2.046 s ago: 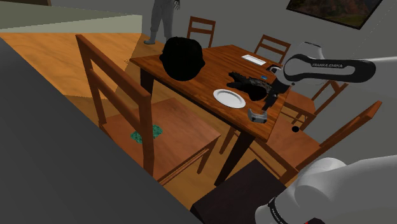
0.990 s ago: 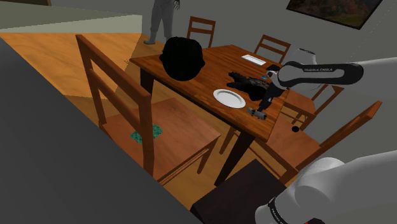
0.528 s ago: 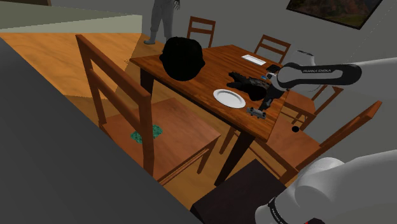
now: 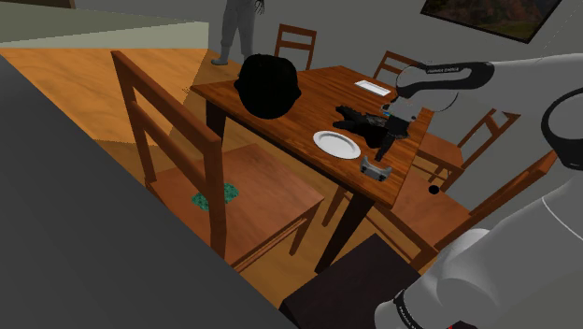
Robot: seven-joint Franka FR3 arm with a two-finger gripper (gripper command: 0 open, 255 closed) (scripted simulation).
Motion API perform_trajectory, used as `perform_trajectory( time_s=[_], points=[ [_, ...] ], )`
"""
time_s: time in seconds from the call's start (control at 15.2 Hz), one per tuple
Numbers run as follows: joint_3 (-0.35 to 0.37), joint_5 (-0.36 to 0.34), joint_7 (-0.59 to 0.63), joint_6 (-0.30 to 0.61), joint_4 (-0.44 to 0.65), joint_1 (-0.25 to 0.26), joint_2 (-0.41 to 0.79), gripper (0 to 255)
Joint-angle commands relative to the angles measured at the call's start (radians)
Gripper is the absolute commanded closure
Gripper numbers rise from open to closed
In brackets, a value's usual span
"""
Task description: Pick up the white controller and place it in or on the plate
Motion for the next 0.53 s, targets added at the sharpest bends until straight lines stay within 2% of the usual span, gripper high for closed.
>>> perform_trajectory(
  time_s=[0.0,0.26,0.46],
  points=[
    [-0.002,0.015,-0.002,0.0,-0.012,0.002,0.009,0],
    [0.002,0.018,-0.004,0.061,-0.073,0.005,0.008,0],
    [0.002,0.018,-0.004,0.061,-0.074,0.005,0.008,0]
  ],
)
